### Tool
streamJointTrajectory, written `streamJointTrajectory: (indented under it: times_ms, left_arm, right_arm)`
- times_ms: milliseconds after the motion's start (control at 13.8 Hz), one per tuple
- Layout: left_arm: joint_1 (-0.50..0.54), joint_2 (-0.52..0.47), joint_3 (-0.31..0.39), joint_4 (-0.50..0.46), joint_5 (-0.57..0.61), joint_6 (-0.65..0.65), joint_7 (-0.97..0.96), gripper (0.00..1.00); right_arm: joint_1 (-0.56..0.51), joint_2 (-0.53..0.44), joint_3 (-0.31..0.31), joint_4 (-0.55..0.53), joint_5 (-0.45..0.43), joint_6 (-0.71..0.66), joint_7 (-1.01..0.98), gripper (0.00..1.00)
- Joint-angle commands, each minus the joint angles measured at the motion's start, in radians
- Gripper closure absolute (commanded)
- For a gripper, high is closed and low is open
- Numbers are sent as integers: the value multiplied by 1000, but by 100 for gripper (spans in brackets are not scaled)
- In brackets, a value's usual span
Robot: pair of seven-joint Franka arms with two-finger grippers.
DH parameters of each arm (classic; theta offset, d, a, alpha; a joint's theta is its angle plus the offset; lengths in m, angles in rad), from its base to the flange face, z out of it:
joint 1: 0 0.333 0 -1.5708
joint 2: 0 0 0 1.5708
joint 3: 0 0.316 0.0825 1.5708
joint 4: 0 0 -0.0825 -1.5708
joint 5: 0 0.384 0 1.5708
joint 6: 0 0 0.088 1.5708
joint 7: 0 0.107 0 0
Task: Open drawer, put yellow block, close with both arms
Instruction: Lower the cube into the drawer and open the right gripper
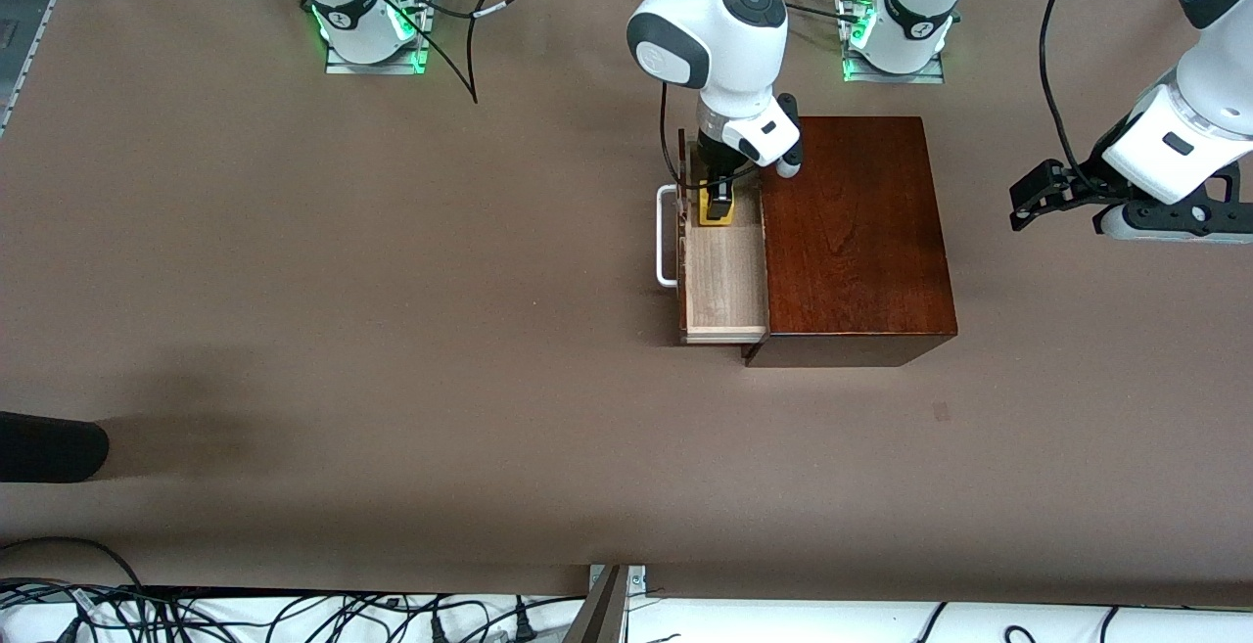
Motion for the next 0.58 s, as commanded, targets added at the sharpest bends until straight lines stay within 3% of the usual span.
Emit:
streamJointTrajectory:
  times_ms: [0, 507]
  left_arm:
    - [-6, -14, 2, -15, 13, 12, 9, 0]
    - [-6, -14, 1, -14, 13, 12, 9, 0]
  right_arm:
    - [-1, 28, 0, 36, -23, -4, -24, 100]
    - [-3, 28, -3, 19, -54, -27, -66, 100]
